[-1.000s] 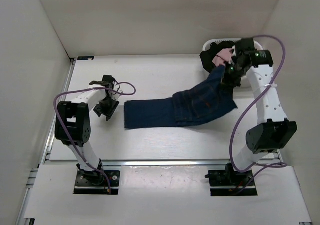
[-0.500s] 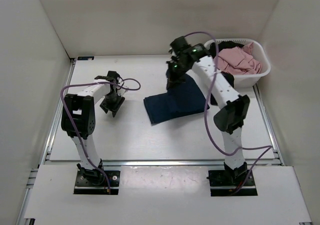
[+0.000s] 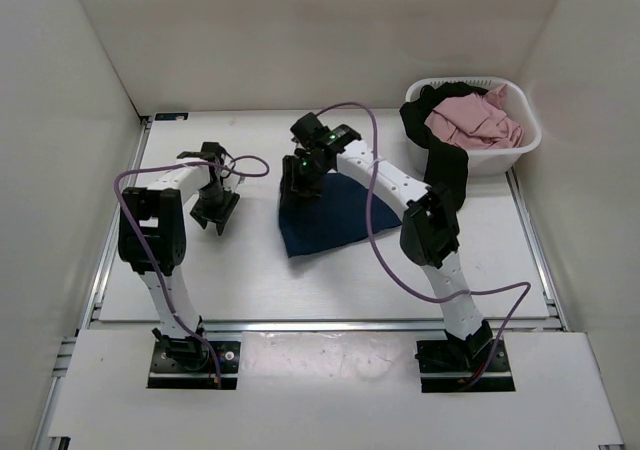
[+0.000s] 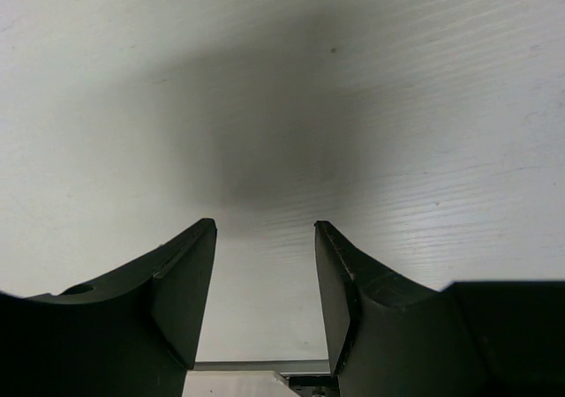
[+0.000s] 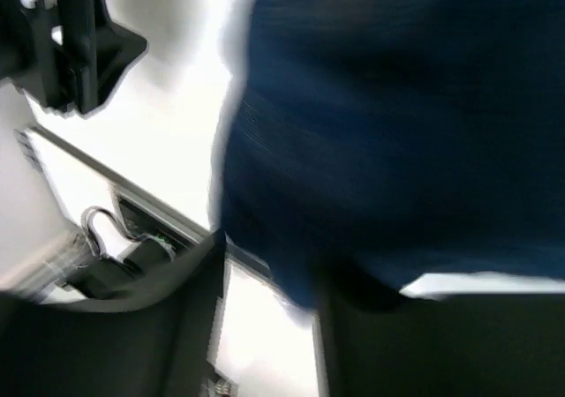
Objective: Fold and stack the trousers
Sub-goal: Fold the trousers
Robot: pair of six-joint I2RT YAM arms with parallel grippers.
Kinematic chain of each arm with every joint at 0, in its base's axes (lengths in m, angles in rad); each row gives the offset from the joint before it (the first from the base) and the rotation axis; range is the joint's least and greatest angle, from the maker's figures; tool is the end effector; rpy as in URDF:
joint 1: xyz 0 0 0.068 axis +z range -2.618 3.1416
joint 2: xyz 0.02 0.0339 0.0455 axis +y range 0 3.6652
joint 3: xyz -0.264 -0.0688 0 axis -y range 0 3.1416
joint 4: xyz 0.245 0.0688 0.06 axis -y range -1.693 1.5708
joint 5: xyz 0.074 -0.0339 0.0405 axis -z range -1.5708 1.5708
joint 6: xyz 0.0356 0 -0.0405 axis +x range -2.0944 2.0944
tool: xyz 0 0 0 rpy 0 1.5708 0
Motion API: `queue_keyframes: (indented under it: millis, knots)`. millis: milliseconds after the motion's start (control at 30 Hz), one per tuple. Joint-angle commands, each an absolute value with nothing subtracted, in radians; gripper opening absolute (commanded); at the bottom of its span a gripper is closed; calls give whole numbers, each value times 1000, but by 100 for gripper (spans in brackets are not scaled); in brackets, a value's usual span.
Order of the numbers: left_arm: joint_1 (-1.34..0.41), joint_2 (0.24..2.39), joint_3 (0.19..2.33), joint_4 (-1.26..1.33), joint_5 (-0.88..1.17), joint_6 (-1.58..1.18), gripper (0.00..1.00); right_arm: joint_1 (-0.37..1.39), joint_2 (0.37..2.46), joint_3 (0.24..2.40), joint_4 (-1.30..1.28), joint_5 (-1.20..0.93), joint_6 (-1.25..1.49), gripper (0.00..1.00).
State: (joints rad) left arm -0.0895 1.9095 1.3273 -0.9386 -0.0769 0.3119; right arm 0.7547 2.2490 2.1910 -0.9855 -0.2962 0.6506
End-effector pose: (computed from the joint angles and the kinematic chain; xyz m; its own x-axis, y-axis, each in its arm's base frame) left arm 0.3497 -0.0286 0.1685 -0.9206 0.3898 -0.0240 0.3864 0.9181 0.0884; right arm 0.3484 0.3419 0.2714 -0.9626 -0.1100 -0.2476 -0.2252 0.8329 0.5055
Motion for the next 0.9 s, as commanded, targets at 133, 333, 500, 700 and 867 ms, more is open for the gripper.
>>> queue_keyframes:
  millis: [133, 333, 500, 700, 867]
  knots:
    - [-32, 1901, 1374, -937, -86, 325, 60, 805, 2307, 2247, -738, -515, 671, 84]
    - [-61, 1842, 1425, -946, -80, 365, 60, 723, 2011, 1957, -782, -245, 525, 88]
    - [-133, 1829, 1499, -968, 6, 387, 64, 480, 1795, 1534, -727, -137, 516, 91]
    - [-253, 1896, 1624, -989, 63, 410, 64, 367, 1848, 1433, -715, -137, 393, 91]
    - [-264, 2055, 1683, -964, -12, 362, 63, 345, 1899, 1321, -614, -155, 382, 92]
